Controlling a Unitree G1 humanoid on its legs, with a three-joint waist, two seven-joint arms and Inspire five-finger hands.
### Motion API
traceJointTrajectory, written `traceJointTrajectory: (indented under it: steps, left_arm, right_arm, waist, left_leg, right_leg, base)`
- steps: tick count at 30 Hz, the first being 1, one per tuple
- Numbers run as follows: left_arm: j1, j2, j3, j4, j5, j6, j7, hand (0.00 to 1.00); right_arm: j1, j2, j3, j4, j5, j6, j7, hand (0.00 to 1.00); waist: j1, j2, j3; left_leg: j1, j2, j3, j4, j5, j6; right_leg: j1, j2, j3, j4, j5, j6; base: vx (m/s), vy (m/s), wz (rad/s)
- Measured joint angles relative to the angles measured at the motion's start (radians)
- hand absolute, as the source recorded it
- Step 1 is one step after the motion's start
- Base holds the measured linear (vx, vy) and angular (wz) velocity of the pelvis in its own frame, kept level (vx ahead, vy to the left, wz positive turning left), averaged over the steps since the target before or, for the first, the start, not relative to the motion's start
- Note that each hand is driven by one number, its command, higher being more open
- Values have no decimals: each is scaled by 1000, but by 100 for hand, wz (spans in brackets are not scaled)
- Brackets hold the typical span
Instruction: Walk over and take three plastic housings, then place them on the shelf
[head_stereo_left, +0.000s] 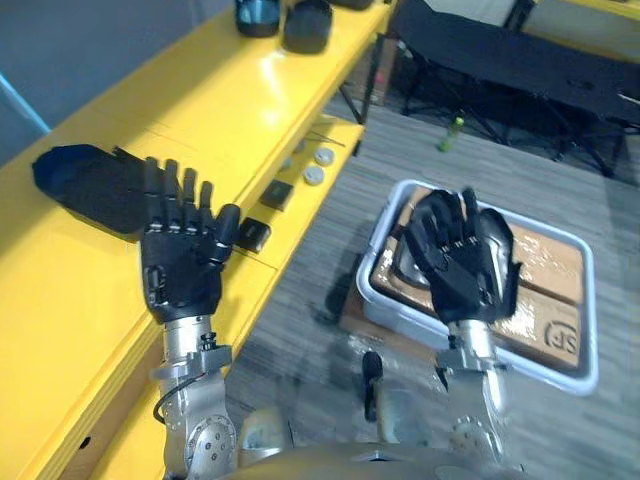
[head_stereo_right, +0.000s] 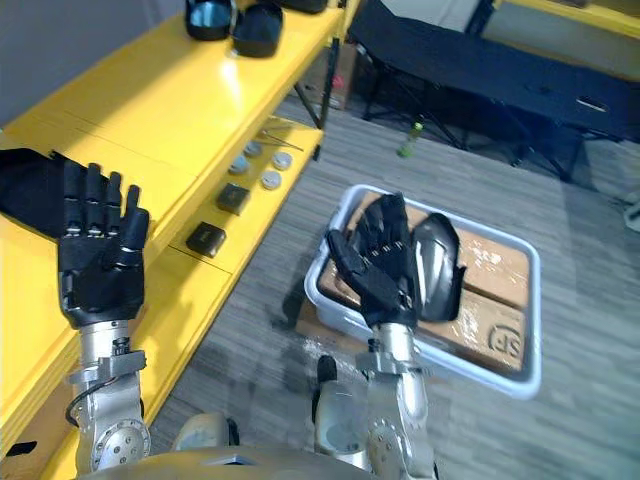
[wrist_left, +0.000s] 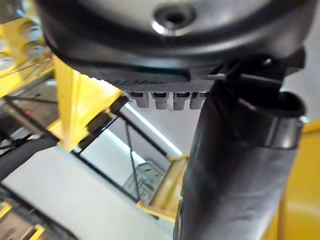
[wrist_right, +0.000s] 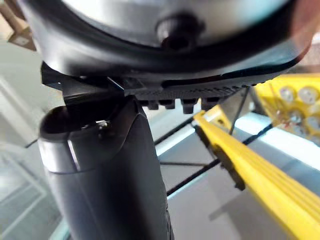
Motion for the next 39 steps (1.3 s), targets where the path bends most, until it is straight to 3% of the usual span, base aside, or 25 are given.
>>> traceJointTrajectory:
  steps: [2, 3, 5, 6, 7, 8, 9, 11, 12, 13, 15, 16, 18, 23, 27, 29, 32, 35, 39]
  left_arm:
    - [-20, 4, -27, 30, -2, 24, -29, 100]
    - [-23, 5, -33, 36, -8, 29, -37, 100]
    - [-26, 9, -56, 64, -53, 48, -55, 100]
    - [-29, 11, -63, 77, -72, 49, -59, 100]
    - [-33, 23, -75, 98, -111, 60, -60, 100]
    - [-36, 32, -81, 111, -138, 67, -60, 100]
    - [-38, 22, -105, 140, -185, 76, -58, 100]
    - [-38, -17, -159, 181, -213, 107, -57, 100]
    - [-30, -37, -220, 192, -222, 130, -58, 100]
    - [-23, -45, -265, 192, -221, 137, -71, 100]
    - [-36, -18, -332, 186, -181, 149, -104, 100]
    - [-45, -12, -360, 180, -151, 147, -108, 100]
    - [-72, -6, -374, 181, -150, 142, -105, 100]
    - [-93, 14, -326, 181, -115, 111, -91, 100]
    - [-102, 60, -270, 181, -73, 113, -68, 100]
    - [-128, 93, -244, 181, -56, 114, -35, 100]
    - [-169, 108, -190, 181, -43, 111, -14, 100]
    - [-164, 108, -150, 181, -42, 111, 2, 100]
    - [-145, 105, -156, 193, -42, 112, -6, 100]
  right_arm:
    - [-89, 0, 59, 78, -41, -31, -37, 100]
    - [-101, 0, 73, 95, -44, -33, -49, 100]
    - [-128, 6, 94, 139, -114, -35, -97, 100]
    - [-128, 7, 94, 144, -120, -35, -104, 100]
    - [-112, 15, 94, 147, -121, -32, -116, 100]
    - [-98, 21, 92, 147, -127, -22, -124, 100]
    - [-75, 4, 78, 149, -149, 10, -134, 100]
    - [-23, -50, 52, 149, -157, 37, -134, 100]
    - [41, -85, 25, 149, -157, 51, -134, 100]
    - [85, -103, 12, 149, -155, 52, -133, 100]
    - [134, -122, -4, 148, -146, 46, -131, 100]
    - [151, -126, -11, 146, -146, 43, -130, 100]
    - [165, -127, -10, 141, -146, 42, -141, 100]
    - [138, -108, -35, 115, -167, 47, -285, 100]
    - [28, -83, -115, 194, -196, 73, -382, 100]
    - [-84, -83, -205, 317, -209, 95, -470, 100]
    - [-235, -95, -320, 394, -265, 103, -579, 100]
    - [-405, -172, -372, 467, -277, 127, -659, 100]
    - [-579, -324, -412, 633, -275, 167, -682, 100]
  waist:
    - [18, 4, -4]
    - [24, 6, -6]
    - [42, 12, -13]
    - [42, 8, -15]
    - [41, 2, -19]
    - [40, -23, -33]
    - [34, -16, -36]
    - [15, 41, -39]
    - [-7, 46, -43]
    - [-15, 35, -41]
    - [-22, 45, -57]
    - [-23, 55, -65]
    - [-28, 47, -67]
    - [-22, 39, -71]
    - [-18, 25, -64]
    - [6, 13, -49]
    - [33, -3, 24]
    - [49, -10, 74]
    - [87, 24, 103]
  left_leg:
    - [-26, 42, 1, 27, 6, -11]
    - [-38, 56, 1, 33, 9, -21]
    - [-93, 117, 1, 64, 22, -78]
    - [-106, 132, -2, 74, 25, -94]
    - [-128, 156, -8, 86, 35, -121]
    - [-135, 157, -11, 86, 43, -136]
    - [-141, 184, -40, 77, 65, -151]
    - [-137, 229, -89, 52, 122, -124]
    - [-120, 231, -96, 23, 204, -88]
    - [-114, 231, -96, 12, 249, -75]
    - [-95, 180, -98, -3, 204, -143]
    - [-94, 138, -74, -7, 156, -120]
    - [-89, 128, -48, -16, 148, -90]
    - [-82, 91, -18, -50, 146, -92]
    - [-82, 67, -11, -109, 149, -98]
    - [-106, 60, -9, -109, 149, -98]
    - [-144, 50, -23, -89, 149, -99]
    - [-204, 47, -53, -47, 152, -104]
    - [-269, 46, -101, -47, 175, -108]
  right_leg:
    - [65, -80, -9, 135, -71, -4]
    - [80, -103, -8, 146, -73, -3]
    - [123, -171, 1, 115, -67, 8]
    - [140, -175, 11, 81, -61, 38]
    - [185, -176, 13, -24, -49, 138]
    - [209, -176, 1, -85, -55, 206]
    - [245, -142, -48, -142, -176, 265]
    - [251, -82, -64, -135, -210, 242]
    - [266, -69, -72, -131, -219, 221]
    - [271, -62, -68, -135, -221, 201]
    - [254, -56, -27, -159, -217, 170]
    - [235, -40, -3, -169, -209, 158]
    - [205, -33, 9, -150, -207, 154]
    - [168, -63, 16, -139, -172, 170]
    - [166, -78, 13, -216, -90, 187]
    - [169, -80, 6, -288, -19, 194]
    - [183, -83, -22, -371, 48, 197]
    - [184, -82, -62, -418, 62, 197]
    - [158, -71, -91, -431, 71, 199]
  base:
    - [-128, -151, -23]
    - [-110, -231, -28]
    - [-94, -301, -39]
    - [-92, -379, -34]
    - [-96, -487, -23]
    - [-106, -660, -42]
    - [-99, -700, -41]
    - [-51, -507, -16]
    - [-7, -383, 6]
    - [-4, -339, -14]
    - [12, -153, -64]
    - [30, -64, -67]
    - [33, -86, -39]
    - [-34, 59, -7]
    - [-83, 146, -4]
    - [-145, 157, -6]
    - [-187, 100, 4]
    - [-212, 20, 12]
    - [-196, -17, 24]
